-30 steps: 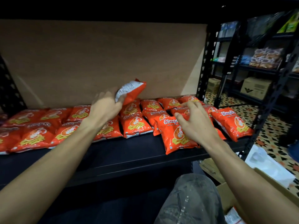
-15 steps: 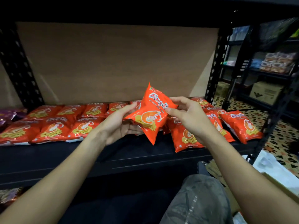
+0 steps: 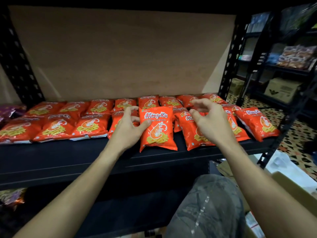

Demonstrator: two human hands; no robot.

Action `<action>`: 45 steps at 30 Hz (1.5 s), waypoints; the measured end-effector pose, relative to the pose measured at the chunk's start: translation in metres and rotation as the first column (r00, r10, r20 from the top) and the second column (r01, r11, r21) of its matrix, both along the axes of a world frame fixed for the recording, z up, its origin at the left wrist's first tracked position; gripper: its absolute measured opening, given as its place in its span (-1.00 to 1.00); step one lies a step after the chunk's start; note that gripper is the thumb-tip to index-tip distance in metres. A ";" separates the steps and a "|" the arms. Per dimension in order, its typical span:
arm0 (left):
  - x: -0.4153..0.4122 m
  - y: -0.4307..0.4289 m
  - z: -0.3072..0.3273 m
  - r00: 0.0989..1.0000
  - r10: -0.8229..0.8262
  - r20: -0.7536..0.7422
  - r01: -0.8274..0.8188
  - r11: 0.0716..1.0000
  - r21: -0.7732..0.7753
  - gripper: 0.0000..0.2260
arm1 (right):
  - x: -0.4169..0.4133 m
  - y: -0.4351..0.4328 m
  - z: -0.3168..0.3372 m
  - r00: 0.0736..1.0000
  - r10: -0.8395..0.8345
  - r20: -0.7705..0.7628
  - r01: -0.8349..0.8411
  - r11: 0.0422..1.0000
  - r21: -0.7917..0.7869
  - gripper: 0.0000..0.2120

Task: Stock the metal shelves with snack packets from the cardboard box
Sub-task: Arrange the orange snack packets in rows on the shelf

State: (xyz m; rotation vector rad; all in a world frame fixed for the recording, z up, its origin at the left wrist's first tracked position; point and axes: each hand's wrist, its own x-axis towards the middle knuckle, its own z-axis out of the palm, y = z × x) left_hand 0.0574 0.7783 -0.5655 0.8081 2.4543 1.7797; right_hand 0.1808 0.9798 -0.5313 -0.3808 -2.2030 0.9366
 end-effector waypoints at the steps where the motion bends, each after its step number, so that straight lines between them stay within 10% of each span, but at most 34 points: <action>1: 0.003 0.002 -0.003 0.999 0.019 -0.026 -0.020 1.000 -0.017 -0.46 | 0.002 0.002 -0.004 0.999 -0.047 0.011 0.046 0.997 0.069 -0.74; 11: 0.015 0.013 -0.013 0.864 0.223 -0.451 -0.308 0.943 -0.123 -0.40 | 0.003 0.012 -0.042 0.973 -0.190 0.132 0.125 0.912 0.390 -0.54; 18: 0.023 0.031 -0.009 0.742 -0.135 -0.656 -0.274 0.833 -0.481 -0.42 | -0.001 0.009 -0.058 0.964 -0.196 0.177 0.119 0.921 0.370 -0.55; 45: 0.038 0.036 -0.013 0.822 -0.152 -0.549 -0.324 0.668 -0.670 -0.33 | -0.002 0.005 -0.060 0.979 -0.095 0.181 0.035 0.950 0.309 -0.53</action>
